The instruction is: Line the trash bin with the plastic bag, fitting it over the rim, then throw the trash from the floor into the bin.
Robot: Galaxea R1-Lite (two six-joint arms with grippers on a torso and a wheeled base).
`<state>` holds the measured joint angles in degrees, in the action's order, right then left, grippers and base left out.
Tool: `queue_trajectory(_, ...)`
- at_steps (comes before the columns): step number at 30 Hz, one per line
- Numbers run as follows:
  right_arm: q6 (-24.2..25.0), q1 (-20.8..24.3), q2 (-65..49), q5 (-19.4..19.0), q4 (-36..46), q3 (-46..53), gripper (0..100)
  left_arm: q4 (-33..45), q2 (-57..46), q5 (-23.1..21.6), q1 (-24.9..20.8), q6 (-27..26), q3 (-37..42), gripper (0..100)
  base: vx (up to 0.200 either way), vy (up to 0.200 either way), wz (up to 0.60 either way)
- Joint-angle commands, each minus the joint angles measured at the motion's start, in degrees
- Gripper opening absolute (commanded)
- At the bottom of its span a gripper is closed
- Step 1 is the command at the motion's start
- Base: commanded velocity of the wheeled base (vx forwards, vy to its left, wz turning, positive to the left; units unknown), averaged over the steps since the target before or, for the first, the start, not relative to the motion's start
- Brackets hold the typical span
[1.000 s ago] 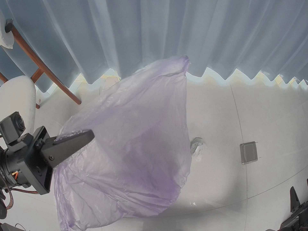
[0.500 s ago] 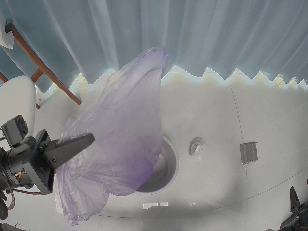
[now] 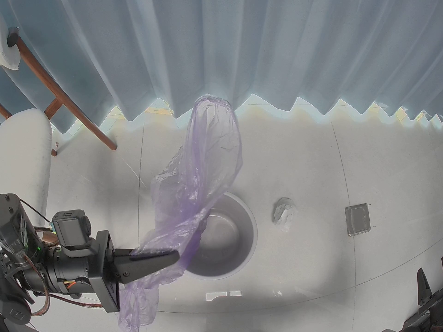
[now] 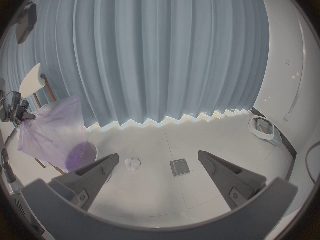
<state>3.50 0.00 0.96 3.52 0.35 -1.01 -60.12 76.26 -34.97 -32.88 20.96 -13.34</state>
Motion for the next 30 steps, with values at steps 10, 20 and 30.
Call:
queue_trajectory(10, 0.0, 0.0, -1.0, 0.0, 0.0, 0.0, 100, -5.8, 2.4, 0.0, -8.3, 0.3, 0.2, 0, 0.000, 0.000, 0.00)
queue_trajectory(20, 0.0, 0.0, -1.0, 0.0, 0.0, 0.0, 100, -8.6, 8.5, 0.9, -3.5, -0.5, 2.4, 0, 0.000, 0.000, 0.00)
queue_trajectory(30, 0.0, 0.0, -1.0, 0.0, 0.1, 0.0, 100, -20.4, 16.3, 1.0, -0.6, -0.5, 4.9, 0, 0.000, 0.000, 0.00)
